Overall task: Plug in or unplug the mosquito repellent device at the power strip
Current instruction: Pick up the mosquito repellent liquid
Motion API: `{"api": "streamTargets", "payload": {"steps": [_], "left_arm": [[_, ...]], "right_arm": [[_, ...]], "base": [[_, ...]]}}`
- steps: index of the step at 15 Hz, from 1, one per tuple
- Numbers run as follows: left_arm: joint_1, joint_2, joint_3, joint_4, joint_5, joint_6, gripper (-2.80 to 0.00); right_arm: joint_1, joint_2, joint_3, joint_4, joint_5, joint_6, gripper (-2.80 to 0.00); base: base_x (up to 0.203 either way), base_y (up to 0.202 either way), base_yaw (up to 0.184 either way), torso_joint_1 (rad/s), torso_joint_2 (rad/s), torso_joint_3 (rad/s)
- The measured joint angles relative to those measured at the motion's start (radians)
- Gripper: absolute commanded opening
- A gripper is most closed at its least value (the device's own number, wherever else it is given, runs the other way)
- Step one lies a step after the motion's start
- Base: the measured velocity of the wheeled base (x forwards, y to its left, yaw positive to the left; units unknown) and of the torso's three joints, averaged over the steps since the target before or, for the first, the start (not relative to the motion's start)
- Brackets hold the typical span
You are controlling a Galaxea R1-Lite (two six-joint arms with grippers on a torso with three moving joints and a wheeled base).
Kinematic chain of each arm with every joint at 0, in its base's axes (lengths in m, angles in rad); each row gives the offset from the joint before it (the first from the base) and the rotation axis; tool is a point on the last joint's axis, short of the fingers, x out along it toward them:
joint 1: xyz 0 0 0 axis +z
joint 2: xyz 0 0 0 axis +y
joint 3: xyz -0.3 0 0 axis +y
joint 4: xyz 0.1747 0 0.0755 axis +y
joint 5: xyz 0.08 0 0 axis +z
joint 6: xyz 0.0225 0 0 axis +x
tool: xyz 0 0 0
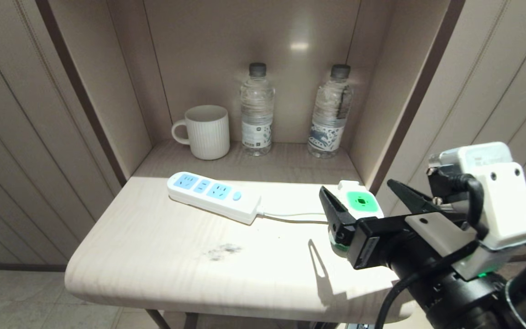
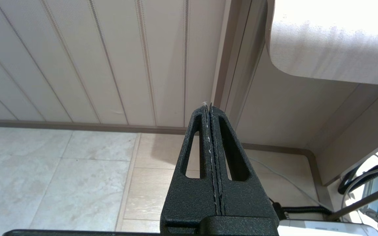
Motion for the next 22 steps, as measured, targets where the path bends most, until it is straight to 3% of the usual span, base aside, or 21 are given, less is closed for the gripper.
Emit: {"api": "streamTargets", "payload": {"steps": [22], "left_arm": [[0.0,0.0,0.0,0.0,-0.001,0.0,-2.8]], "right_arm": [[-0.071,0.158,0.011,-0.207,0.005,-0.058,0.0]], "base": [[0.0,0.0,0.0,0.0,0.0,0.0]]}}
